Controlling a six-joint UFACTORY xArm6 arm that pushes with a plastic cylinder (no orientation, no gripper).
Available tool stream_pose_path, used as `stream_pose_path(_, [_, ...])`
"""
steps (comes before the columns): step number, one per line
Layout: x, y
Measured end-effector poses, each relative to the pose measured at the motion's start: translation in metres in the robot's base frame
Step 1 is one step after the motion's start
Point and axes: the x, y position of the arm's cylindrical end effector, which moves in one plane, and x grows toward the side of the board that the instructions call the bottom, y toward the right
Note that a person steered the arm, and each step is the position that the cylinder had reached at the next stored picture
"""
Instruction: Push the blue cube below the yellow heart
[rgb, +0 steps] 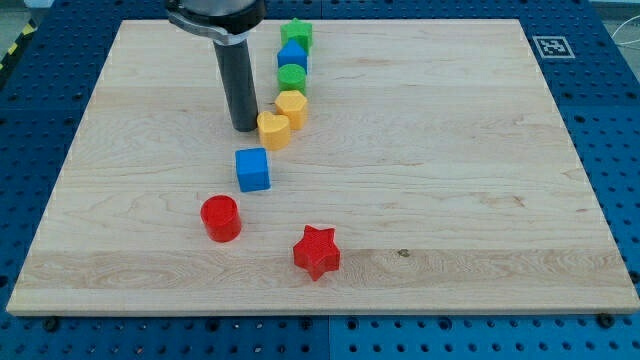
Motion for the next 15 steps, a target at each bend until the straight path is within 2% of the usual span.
stream_pose_path(4, [0.004,0.021])
stream_pose_path(6, [0.005,-0.045])
stream_pose_path(8, [0.080,-0.042])
stream_pose_path(11, [0.083,0.043])
stream_pose_path(12, [0.092,0.110])
stream_pose_path(14, [0.068,0.179])
stream_pose_path(15, [0.032,0.208])
